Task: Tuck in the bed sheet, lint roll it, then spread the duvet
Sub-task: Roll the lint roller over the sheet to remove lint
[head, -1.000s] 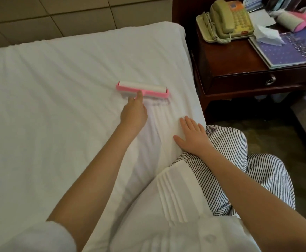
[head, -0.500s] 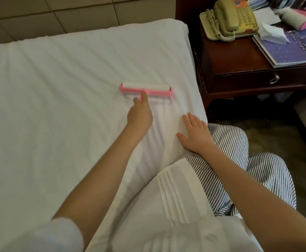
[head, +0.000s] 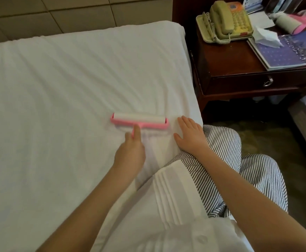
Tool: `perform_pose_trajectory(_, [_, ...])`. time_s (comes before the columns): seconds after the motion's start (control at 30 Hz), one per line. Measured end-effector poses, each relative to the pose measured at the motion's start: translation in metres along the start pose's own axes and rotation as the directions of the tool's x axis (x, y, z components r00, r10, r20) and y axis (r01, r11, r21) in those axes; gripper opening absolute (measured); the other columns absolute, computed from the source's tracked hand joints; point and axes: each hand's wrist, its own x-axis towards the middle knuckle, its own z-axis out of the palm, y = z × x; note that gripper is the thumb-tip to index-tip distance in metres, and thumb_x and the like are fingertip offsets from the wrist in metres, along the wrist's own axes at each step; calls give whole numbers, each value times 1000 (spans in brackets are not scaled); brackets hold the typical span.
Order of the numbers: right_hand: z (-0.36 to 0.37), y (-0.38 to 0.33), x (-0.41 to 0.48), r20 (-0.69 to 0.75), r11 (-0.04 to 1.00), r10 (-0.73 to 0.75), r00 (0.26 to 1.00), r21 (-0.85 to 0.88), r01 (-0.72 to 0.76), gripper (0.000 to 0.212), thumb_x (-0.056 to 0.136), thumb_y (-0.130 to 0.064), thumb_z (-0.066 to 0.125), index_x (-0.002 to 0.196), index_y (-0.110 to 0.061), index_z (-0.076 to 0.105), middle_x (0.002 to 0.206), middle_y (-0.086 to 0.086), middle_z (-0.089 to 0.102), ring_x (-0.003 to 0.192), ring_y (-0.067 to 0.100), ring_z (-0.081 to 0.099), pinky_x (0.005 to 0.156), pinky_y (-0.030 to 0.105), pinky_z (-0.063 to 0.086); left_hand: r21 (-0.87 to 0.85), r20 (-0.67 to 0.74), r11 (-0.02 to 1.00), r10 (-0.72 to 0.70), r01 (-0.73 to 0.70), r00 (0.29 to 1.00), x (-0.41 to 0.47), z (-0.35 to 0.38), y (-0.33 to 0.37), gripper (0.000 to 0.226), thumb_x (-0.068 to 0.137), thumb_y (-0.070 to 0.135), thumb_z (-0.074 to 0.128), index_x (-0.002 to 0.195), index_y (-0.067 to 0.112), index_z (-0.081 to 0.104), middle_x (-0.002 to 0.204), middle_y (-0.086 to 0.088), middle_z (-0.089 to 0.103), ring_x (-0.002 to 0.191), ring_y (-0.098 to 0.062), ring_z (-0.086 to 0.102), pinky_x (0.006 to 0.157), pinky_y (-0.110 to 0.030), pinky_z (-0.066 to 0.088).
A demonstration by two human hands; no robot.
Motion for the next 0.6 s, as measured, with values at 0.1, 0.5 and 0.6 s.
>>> perform_pose_trajectory(0.1, [0, 4, -3, -14, 999, 29, 999, 21, -29, 63, 98, -35, 38, 150, -13, 11, 158, 5, 8, 145, 20, 5, 116, 35, 5, -119, -98, 993, 10, -22, 995, 67, -3, 13, 61, 98, 8, 35, 150, 10, 3, 135, -19, 35, 105, -38, 56, 74, -36, 39])
perform_pose_trajectory(0.5, [5, 3, 8, -14, 1000, 16, 1000, 10, -16, 63, 97, -36, 38, 150, -14, 11, 158, 5, 9, 145, 23, 7, 116, 36, 6, -161, -245, 987, -24, -17, 969, -54, -5, -35, 61, 87, 11, 59, 144, 10, 37, 91, -20, 56, 59, -40, 58, 49, -36, 42])
perform_pose_trajectory(0.6, [7, -3, 12, 4, 1000, -11, 1000, -28, 11, 65, 97, -38, 37, 151, -15, 8, 158, 7, 4, 145, 25, 3, 116, 36, 3, -98, -141, 995, -20, 6, 990, -76, 29, -45, 71, 62, 4, 82, 127, 0, 56, 71, -13, 54, 33, -28, 48, 30, -24, 29])
